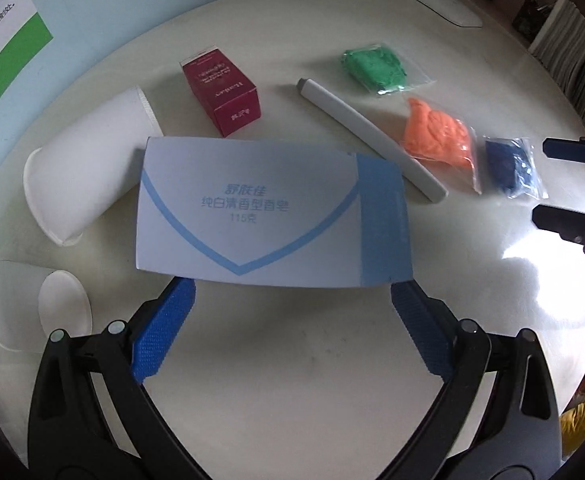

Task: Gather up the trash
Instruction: 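Grasp the white-and-blue box with the left tool while the right tool grasps the blue bag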

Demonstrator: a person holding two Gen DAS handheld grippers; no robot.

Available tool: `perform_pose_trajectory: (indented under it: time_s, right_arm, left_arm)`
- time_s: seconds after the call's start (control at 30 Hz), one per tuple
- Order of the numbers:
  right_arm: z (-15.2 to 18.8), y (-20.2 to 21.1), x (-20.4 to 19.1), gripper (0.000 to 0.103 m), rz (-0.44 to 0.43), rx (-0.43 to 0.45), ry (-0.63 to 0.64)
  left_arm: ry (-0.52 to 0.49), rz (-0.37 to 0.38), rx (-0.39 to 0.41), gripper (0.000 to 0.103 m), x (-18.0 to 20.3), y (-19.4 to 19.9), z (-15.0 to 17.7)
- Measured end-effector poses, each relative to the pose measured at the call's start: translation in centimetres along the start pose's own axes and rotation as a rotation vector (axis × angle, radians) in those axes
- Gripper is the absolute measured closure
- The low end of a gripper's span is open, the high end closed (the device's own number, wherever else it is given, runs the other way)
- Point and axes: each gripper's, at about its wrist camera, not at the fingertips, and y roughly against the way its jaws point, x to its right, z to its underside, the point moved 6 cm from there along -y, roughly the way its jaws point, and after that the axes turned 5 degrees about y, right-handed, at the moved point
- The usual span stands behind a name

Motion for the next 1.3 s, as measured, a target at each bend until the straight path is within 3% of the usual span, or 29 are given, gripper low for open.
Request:
perform_pose_trajectory:
  time_s: [0.07,0.1,0.2,0.37,0.43,0.53,0.67,0.7,0.73,0.83,0.97,1.1,1.3]
  right_arm:
    - [-0.2,-0.8,-0.3,0.017,0.036,-0.015,0.056]
    - [-0.2,-1.2,-0.3,0.030,0.039,-0.029,0.068]
    - [-0.5,-1.3,-0.3,0.037,0.028,-0.021,0.066]
    - [-0.3,-0.3,-0.3,0.052,0.021,-0.003,0.066]
    - [-0.1,0.3,-0.1,0.064,0.023,-0.006,0.054]
    - [0.5,0.8,0.2,0.067,0.014,-0.007,0.020]
    - [1.5,1.7,1.3,0.074,0.005,0.000,-0.029]
    - [1.7,2.0,1.3,0.076,0.006,0.000,-0.035]
    - [2.0,2.3,1.4,0.076,0.007,-0.002,-0.040]
    - [2.6,2.8,1.6,0.079,0.010,0.001,-0.045]
    - [3.5,3.6,2.2,0.083,0.000,0.004,-0.070]
    - [3.9,4.0,2.5,0.083,-0.013,0.002,-0.097]
    - [4.9,3.9,2.7,0.086,-0.017,-0.006,-0.092]
  left_arm:
    - [0.018,0.006,0.004,0.007,-0.3,-0.2,0.0]
    - [0.025,0.009,0.004,0.007,-0.5,-0.2,0.1]
    - [0.037,0.019,0.009,0.009,-0.8,-0.4,0.0]
    - [-0.003,0.010,0.032,0.027,-0.2,-0.3,-0.2]
    - [-0.017,0.013,0.040,0.041,0.1,0.2,-0.2]
    - [-0.019,0.016,0.048,0.061,0.2,0.7,-0.2]
    - [-0.007,0.029,0.043,0.061,0.2,1.0,0.2]
    - [-0.005,0.034,0.040,0.061,0.2,1.1,0.5]
    - [-0.003,0.032,0.038,0.053,0.1,1.3,0.7]
    - [0.015,0.012,0.038,0.015,0.6,1.5,1.1]
    - [0.015,0.024,0.058,0.010,1.3,2.4,1.4]
    - [-0.007,-0.028,0.071,0.007,1.8,1.9,-0.1]
    - [0.151,0.043,0.057,0.007,1.6,1.7,-2.8]
